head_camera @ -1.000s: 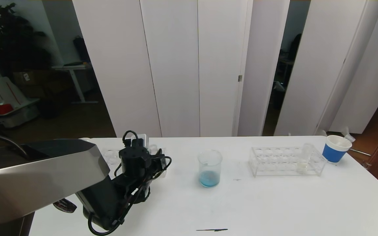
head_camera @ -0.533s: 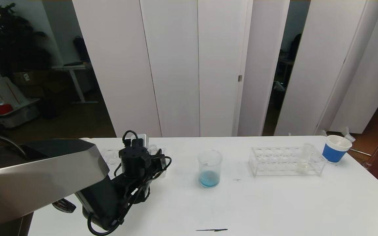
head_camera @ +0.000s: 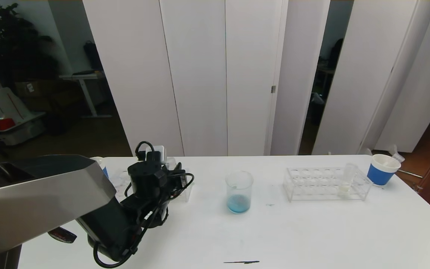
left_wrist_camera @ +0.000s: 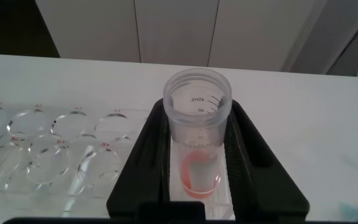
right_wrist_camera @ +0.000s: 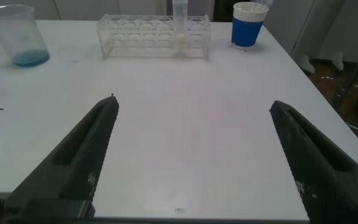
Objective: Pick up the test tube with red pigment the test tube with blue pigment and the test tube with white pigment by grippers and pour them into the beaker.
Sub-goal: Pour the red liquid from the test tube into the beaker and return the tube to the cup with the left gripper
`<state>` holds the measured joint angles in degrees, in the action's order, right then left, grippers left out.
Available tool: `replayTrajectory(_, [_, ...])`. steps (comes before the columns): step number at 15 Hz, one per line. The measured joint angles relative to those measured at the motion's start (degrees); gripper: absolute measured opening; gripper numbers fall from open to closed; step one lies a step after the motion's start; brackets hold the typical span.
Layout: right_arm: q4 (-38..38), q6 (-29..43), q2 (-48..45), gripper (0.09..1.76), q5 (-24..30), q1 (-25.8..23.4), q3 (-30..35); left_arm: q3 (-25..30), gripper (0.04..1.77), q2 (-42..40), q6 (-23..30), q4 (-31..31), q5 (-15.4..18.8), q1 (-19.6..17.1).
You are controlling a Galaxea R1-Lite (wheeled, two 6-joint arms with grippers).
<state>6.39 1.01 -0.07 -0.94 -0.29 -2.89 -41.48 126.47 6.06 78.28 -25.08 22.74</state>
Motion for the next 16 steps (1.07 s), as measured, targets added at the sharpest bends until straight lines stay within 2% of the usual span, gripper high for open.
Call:
replayTrajectory(7, [0.0, 0.0, 0.0, 1.74, 0.0, 0.0, 0.0, -1.6, 0.59, -6.5, -7.9, -0.5, 0.9, -0.2])
replayTrajectory(9, [0.0, 0.0, 0.0, 1.74, 0.0, 0.0, 0.0, -3.0, 0.59, -8.8, -10.5, -1.9, 3.8, 0.0])
replayTrajectory(12, [0.0, 0.0, 0.0, 1.74, 0.0, 0.0, 0.0, -6.4, 0.59, -12.1, -12.8, -6.1, 12.1, 0.0])
replayTrajectory(16, [0.0, 0.0, 0.0, 1.74, 0.0, 0.0, 0.0, -12.5, 0.59, -13.6, -14.3, -9.0, 29.3, 0.0])
